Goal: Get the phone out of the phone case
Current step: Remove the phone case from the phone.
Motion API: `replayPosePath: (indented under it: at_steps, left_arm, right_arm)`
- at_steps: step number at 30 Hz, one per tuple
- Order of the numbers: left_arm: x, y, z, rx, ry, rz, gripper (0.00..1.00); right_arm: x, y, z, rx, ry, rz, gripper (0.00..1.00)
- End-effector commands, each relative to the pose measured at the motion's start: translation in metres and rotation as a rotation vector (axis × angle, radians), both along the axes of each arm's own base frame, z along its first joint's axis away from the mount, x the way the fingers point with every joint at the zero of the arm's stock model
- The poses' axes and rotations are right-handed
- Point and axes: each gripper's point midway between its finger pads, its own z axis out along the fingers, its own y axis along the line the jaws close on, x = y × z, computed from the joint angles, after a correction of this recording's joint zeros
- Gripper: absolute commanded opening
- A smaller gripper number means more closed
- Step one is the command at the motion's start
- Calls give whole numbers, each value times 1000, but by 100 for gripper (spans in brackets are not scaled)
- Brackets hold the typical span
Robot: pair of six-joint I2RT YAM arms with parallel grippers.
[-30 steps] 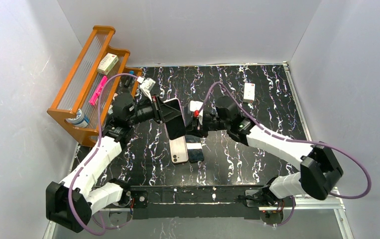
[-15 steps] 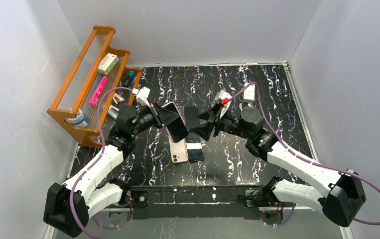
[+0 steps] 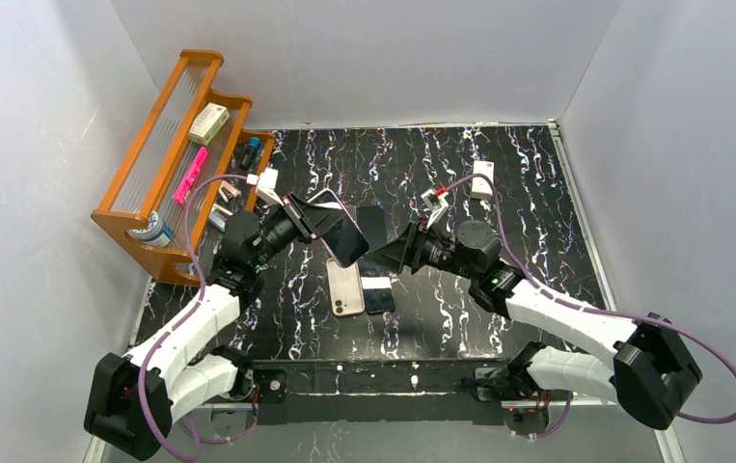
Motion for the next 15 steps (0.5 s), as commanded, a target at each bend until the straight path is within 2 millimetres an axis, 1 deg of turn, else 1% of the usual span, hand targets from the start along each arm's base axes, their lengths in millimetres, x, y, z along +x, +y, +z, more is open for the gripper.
replayPosePath:
  at_steps: [1,5,9,15]
  left_arm:
    - [-8,-1,39,-88,-111,-20,0]
    - [-10,-2,41,-95,-115,-32,0]
    - [-11,-2,41,-99,-114,-40,0]
    - [-15,-5,49,-134,-114,-72,0]
  right_arm:
    - [-3,8,29,141,40,30,66]
    - [-6,11,34,178,57,63,60]
    - [-6,12,39,189,51,75,58]
    - [-4,11,44,214,32,70,57]
